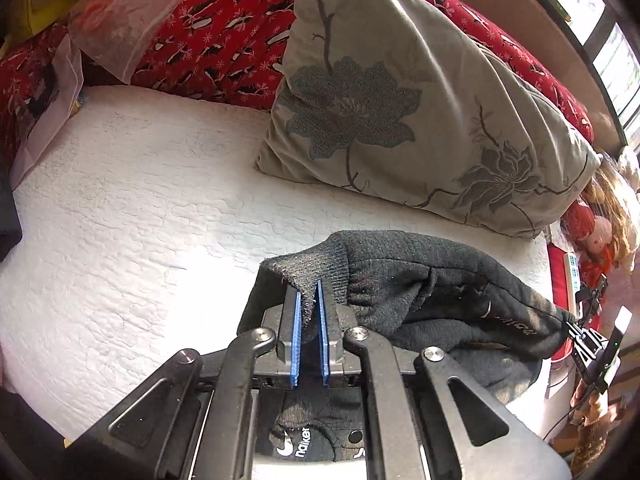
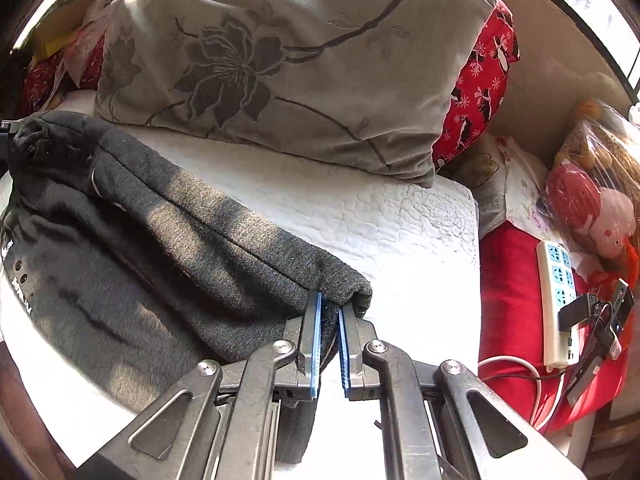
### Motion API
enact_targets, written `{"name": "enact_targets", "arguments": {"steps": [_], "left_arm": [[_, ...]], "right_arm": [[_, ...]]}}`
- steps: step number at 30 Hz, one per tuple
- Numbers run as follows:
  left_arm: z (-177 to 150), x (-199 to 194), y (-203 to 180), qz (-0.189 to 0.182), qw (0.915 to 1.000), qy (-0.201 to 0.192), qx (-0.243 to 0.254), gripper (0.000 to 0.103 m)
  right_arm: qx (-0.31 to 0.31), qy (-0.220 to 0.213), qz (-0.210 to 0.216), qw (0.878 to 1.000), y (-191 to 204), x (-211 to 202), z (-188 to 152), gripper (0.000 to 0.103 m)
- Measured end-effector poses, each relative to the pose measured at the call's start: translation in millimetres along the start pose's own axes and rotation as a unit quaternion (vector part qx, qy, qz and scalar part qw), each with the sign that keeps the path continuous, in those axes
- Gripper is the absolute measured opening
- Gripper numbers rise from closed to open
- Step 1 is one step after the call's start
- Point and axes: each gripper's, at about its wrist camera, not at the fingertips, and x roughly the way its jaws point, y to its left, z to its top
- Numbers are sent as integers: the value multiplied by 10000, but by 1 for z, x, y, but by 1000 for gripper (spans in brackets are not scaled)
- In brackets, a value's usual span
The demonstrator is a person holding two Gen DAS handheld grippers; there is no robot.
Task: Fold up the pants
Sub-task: 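Lift the cuffs with both grippers, fold them toward the waistband, release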
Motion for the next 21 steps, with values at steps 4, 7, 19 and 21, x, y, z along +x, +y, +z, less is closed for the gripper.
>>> {"name": "enact_targets", "arguments": {"steps": [4,7,19,21], "left_arm": [[-17,5,8,75,9998,171,-37,6],[-15,6,9,-79,9996,221,-173,6],[-53,-16,17,-84,9995,195,226,4],[-65,-18,26,-19,9995,242,225,2]], "right_arm": [[-104,-69,-73,9999,16,-15,-28,5],[-21,-94,-48,9999,18,-24,-32,5],[-631,-190,-292,9974,39,-49,-63,5],[-741,-158,-348,9965,42,-52,-77,5]]}}
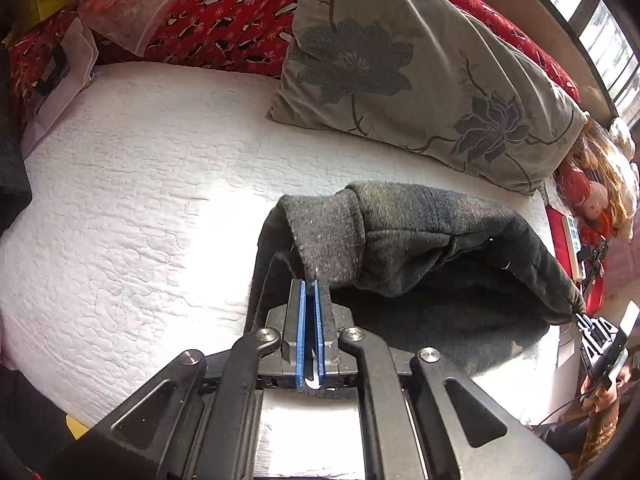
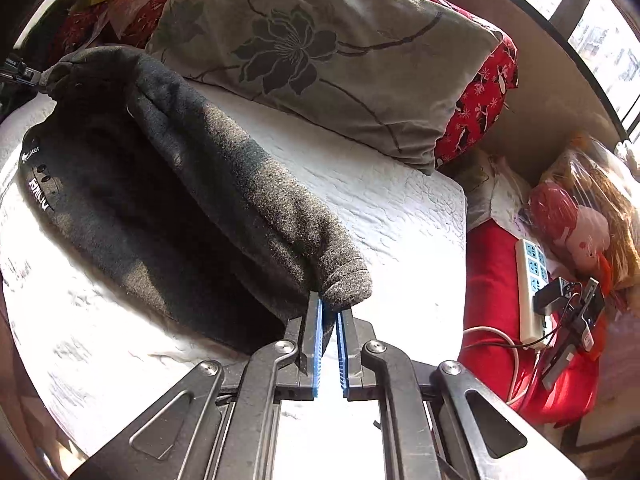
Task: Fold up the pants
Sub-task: 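Lift the cuffs with both grippers, fold them toward the waistband, release, then close both grippers on the folded edge of the sweatpants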
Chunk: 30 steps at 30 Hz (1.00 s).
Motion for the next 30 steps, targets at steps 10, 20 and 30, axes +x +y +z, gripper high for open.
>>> {"name": "enact_targets", "arguments": {"steps": [10,20,30], "left_arm": [[-1,18,29,-115,9977,428,-504,3],[113,103,-5,-260,9883,1332,-701,65],[140,149,10,-285,9835,1678,-618,65]], "right_arm": [[707,442,-52,9965,-13,2,-50,0],[3535,745,1484,9206,-105,58,35,55],[4010,1696,1362,8899,-136,170,67,55]]}}
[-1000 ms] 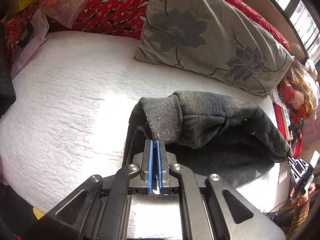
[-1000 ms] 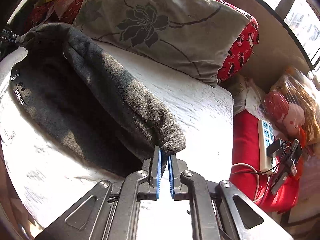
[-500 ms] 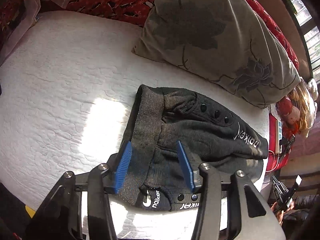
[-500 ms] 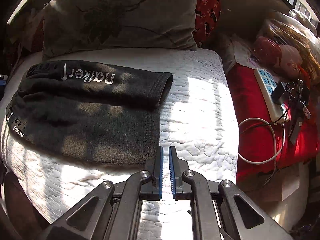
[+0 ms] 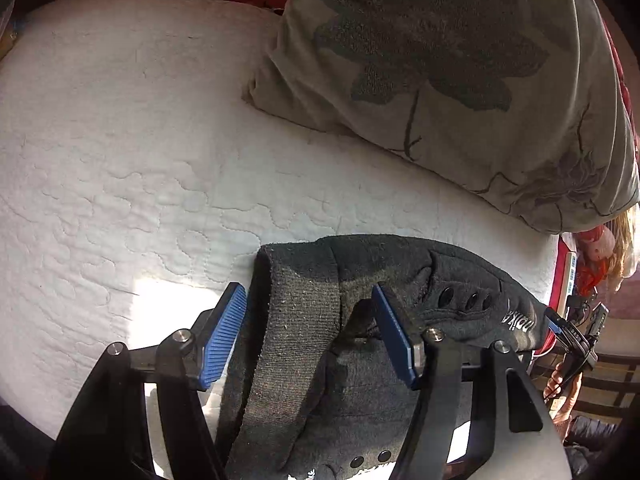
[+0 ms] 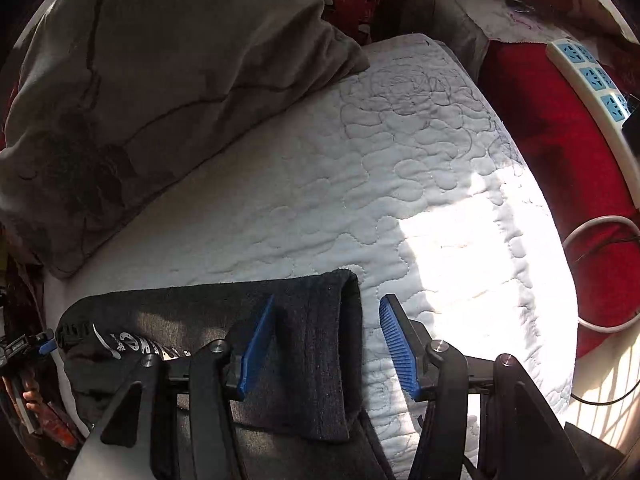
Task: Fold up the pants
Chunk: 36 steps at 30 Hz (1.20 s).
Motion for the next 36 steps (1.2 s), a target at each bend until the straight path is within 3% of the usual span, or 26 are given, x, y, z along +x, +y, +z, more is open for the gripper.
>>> {"name": "enact_targets", "arguments": {"steps": [2,5,8,10,12,14,16,20,24,29,33,36], "left_arm": [[5,6,-1,38,10000,75,52,65],[4,17,-12,-357,9985,346,225,65],[2,20,-24,-216,9979,268,553,65],[3,20,-19,-338,9988,195,283,62],[2,15,-18,-415,9990,30,169,45],[-2,11,-22,-218,9992,-69,313,17],[-9,8,-29,202,9980,-194,559,4],[-19,-13,-37,395,9955,-548,670,3],[-31,-47,-42,299,9935,-859,688,3],[-69,-83,-40,167,9862,-1407,854,3],[-108,-96,-29,-27,9818,-1726,791,3],[-127,-99,-19,-201,9811,-1804,672,3]], "right_arm": [[52,83,65,9999,-1,8,3,55],[22,247,328,9992,3,17,5,57],[-195,304,294,9989,12,19,5,57],[-279,328,282,9987,17,20,5,57],[-424,317,181,9984,24,19,4,48],[-589,298,-24,9978,31,17,4,18],[-721,253,-35,9971,36,11,1,11],[-1272,-126,-252,9915,58,-13,-7,8],[-1642,-596,-334,9841,75,-47,-14,8],[-2539,-1402,-192,9568,100,-89,-40,7],[-3106,-1465,-413,9383,98,-85,-73,7],[-3323,-1414,-484,9313,85,-79,-99,7]]}}
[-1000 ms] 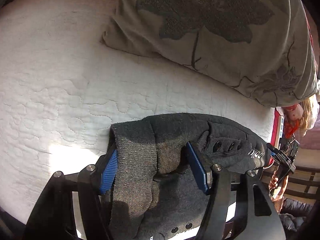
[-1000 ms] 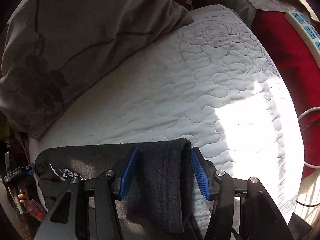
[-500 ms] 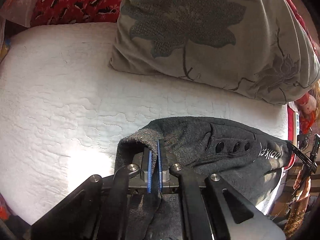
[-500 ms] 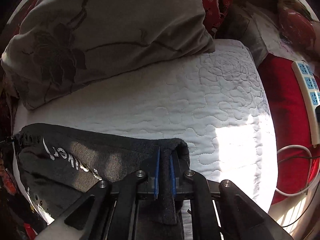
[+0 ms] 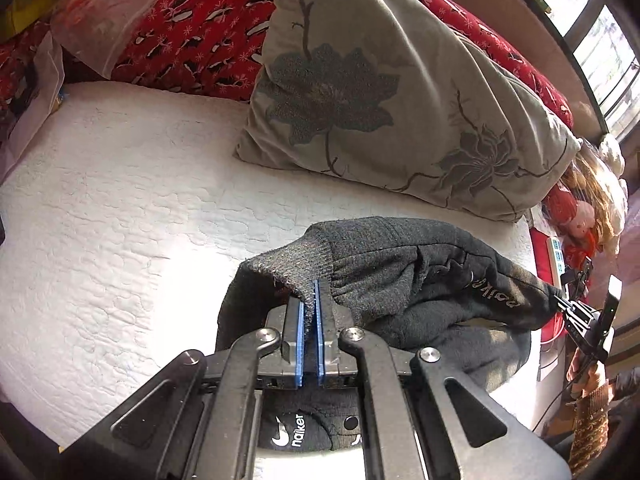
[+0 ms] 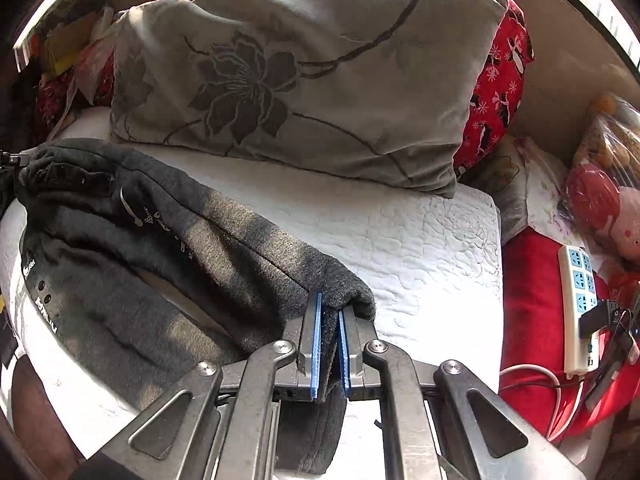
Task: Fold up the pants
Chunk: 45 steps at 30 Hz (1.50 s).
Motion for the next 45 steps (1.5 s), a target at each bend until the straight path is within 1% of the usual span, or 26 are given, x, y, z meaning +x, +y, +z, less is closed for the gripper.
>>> {"name": "enact_targets", "arguments": {"steps": [2,5,7,11,15,17,19,21,23,25,28,30,31,33,34,35,36,37,39,40,41,43,45], "left_arm": [[-11,-4,3,-47,9999,-55,-76,3],[-26,-5,12,-90,9997,-26,-245,3],[-36,-5,20,-171,9990,-2,-408,3],[-59,-6,37,-289,9974,67,-659,3],[-85,-1,52,-322,9960,261,-786,3],[-98,7,57,-285,9952,437,-829,3],[-110,18,60,-151,9942,688,-812,3],[-120,29,61,14,9934,886,-733,5],[-125,30,60,42,9931,935,-702,8],[-125,21,57,0,9934,948,-642,9],[-127,1,55,92,9944,956,-434,9],[-126,-15,59,-51,9949,904,-437,9],[-124,-23,61,-134,9951,857,-483,9],[-110,-34,64,-320,9953,709,-572,10],[-101,-36,65,-350,9955,654,-587,17],[-91,-34,63,-362,9955,652,-588,33],[-79,-28,64,-390,9953,682,-568,43],[-71,-21,62,-373,9950,722,-580,55],[-58,-6,61,-354,9935,858,-666,55],[-53,1,63,-428,9917,946,-753,55],[-50,6,64,-524,9900,1005,-837,55],[-50,9,71,-641,9883,995,-965,55],[-47,9,74,-737,9872,1007,-993,55]], "right_arm": [[-61,-52,49,10000,-2,-4,-23,6],[-44,-132,188,9997,0,-19,-52,6],[3,-90,273,9996,1,-24,-72,6],[103,84,312,9994,7,-29,-108,5],[380,243,297,9985,5,-27,-137,5],[512,325,224,9979,4,-24,-149,5],[501,444,-67,9977,6,-18,-157,3],[466,560,-342,9968,7,-14,-162,3],[461,675,-527,9953,8,-13,-164,4],[472,710,-687,9940,6,-18,-165,5],[566,667,-770,9932,-2,-34,-163,6],[789,627,-728,9922,-12,-44,-159,9],[986,608,-636,9912,-18,-49,-156,12],[1471,581,-270,9870,-31,-56,-147,22],[1737,603,-40,9830,-38,-56,-140,35],[2036,626,163,9769,-45,-55,-134,48],[2337,660,389,9693,-51,-52,-130,54],[2593,694,641,9612,-53,-47,-127,56],[2903,734,1059,9482,-54,-36,-119,55],[2947,762,1049,9467,-52,-30,-115,54],[2942,803,935,9478,-50,-25,-111,55],[2904,931,752,9494,-49,-11,-104,55],[2996,1018,808,9452,-51,3,-100,55]]}}
